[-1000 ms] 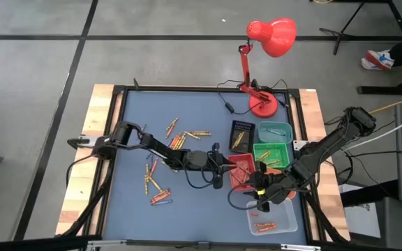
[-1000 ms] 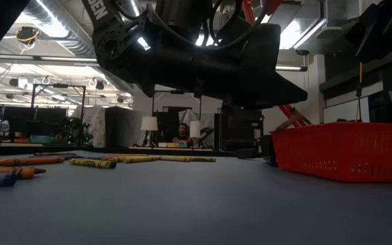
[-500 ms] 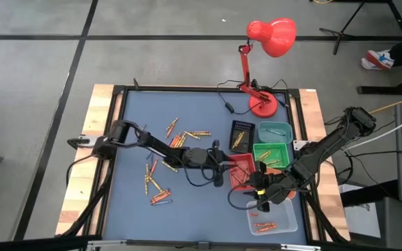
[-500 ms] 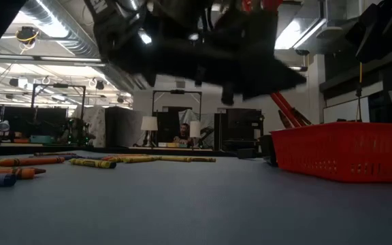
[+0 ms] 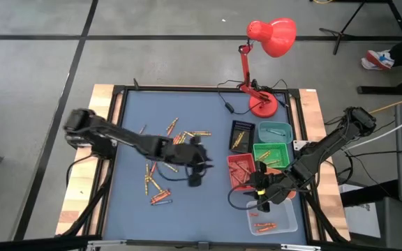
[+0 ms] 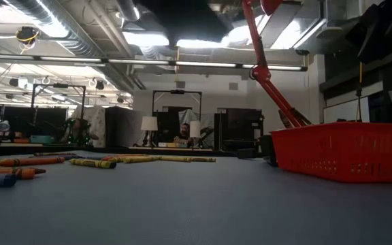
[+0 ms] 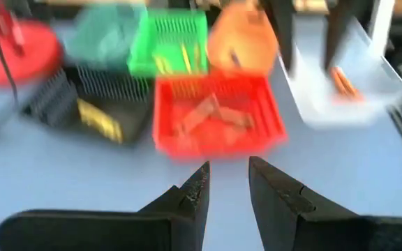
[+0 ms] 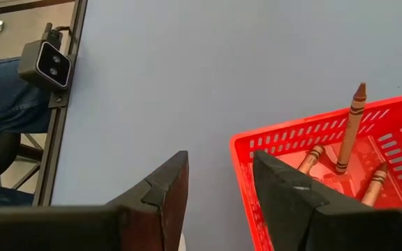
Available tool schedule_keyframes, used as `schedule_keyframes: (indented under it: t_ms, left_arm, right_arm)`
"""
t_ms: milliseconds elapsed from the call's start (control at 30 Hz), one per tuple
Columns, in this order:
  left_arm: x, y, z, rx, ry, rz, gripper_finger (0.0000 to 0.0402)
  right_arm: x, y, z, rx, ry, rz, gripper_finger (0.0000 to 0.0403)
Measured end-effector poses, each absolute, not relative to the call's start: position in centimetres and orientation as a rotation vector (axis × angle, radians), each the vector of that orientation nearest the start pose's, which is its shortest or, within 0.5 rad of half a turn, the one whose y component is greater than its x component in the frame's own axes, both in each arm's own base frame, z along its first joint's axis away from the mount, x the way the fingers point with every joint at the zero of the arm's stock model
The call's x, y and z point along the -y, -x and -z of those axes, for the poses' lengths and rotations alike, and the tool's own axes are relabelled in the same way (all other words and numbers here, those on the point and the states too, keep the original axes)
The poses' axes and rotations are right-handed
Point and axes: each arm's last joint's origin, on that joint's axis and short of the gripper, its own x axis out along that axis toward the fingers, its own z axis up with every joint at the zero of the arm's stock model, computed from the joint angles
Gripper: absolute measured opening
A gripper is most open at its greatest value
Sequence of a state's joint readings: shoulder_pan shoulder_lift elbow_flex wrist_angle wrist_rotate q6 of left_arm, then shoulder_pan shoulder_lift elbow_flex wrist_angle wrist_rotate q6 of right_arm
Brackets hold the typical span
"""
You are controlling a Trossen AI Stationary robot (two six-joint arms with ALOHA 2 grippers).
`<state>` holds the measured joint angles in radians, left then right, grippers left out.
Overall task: Sort crayons
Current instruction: Put the blue crayon into the orange bin
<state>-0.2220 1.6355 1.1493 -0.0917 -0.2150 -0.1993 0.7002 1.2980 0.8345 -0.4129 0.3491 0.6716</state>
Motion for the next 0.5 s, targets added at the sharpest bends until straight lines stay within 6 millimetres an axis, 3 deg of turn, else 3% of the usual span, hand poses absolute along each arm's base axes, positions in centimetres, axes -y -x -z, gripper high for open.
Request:
schedule_keyframes:
  t_ms: [133,267,500]
  left_arm:
    - [9.8,-32.1,-26.0,-0.727,0.153,-0.037,0.0085]
    - [12.9,-29.7,-25.2,-0.876,0.218,-0.035,0.0085]
    - [17.7,-26.7,-22.8,-1.04,0.11,0.039,0.0085]
  right_arm:
    - [-15.7,-20.2,-22.9,-0.822,-0.192,-0.059,0.0159]
    - [-15.7,-20.2,-22.9,-0.822,-0.192,-0.059,0.0159]
    - [-15.7,-20.2,-22.9,-0.822,-0.193,-0.059,0.0159]
